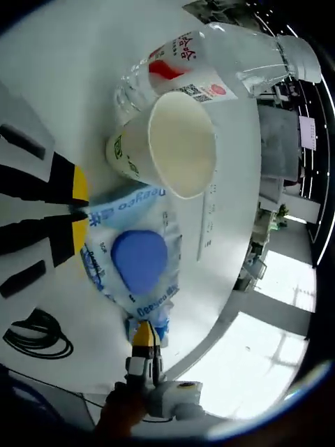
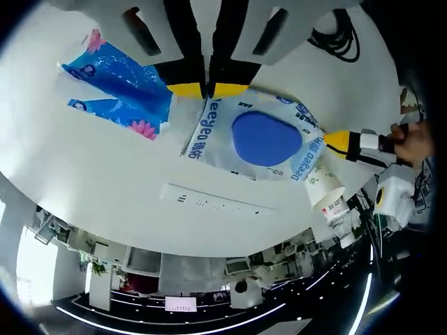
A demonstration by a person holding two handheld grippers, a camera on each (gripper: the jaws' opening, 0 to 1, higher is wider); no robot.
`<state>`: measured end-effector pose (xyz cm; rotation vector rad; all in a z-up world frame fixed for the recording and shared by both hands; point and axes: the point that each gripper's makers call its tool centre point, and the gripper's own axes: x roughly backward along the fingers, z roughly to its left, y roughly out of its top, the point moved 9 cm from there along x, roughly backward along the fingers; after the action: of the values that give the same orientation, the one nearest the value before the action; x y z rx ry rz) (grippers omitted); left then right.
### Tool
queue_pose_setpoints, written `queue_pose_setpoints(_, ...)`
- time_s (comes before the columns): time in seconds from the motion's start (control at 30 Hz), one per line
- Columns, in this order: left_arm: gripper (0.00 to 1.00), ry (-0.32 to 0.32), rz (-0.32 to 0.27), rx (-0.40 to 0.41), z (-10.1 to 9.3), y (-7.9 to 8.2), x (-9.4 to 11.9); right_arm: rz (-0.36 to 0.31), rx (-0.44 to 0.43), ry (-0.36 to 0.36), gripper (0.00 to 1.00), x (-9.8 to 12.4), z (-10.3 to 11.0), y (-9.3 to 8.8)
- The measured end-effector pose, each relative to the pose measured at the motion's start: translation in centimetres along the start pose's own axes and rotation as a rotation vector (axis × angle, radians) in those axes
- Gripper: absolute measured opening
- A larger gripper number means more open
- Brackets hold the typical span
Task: Arrange the tabletop items into an orderly group along one side of the table until the central work area is clear of visible clutter.
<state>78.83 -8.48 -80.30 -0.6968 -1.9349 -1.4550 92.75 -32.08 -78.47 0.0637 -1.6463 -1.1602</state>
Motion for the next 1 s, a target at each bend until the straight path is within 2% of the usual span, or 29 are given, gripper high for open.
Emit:
queue_pose_setpoints(0.33,0.02,0.014,-0.006,-0.032,0.1,0.5,-0.4,0.017,-0.020,0.020,0.00,0.7,0.5,-1.1)
queue_pose_setpoints(0.67,0.03,0.006,-0.011,-0.024,0.6,0.8,-0.3,0.013,0.008,0.025,0.00,0.8,0.9,-1.0)
queue_pose_setpoints(0.8,0.03,0.000,-0.024,-0.010,0.6,0.9,0.4,0.002,0.011,0.037,0.00,1.4,1.2,-0.6)
queue_pose_setpoints(0.87,0.01,-0.003,-0.036,-0.008,0.6,0.9,0.8,-0.030,0.011,0.038,0.00,1.7,1.5,-0.2)
queue_pose_setpoints(1.0,0.05,-0.003,-0.054,-0.013,0.8,1.1,1.4,-0.057,0.010,0.047,0.03,2.0,1.8,0.2)
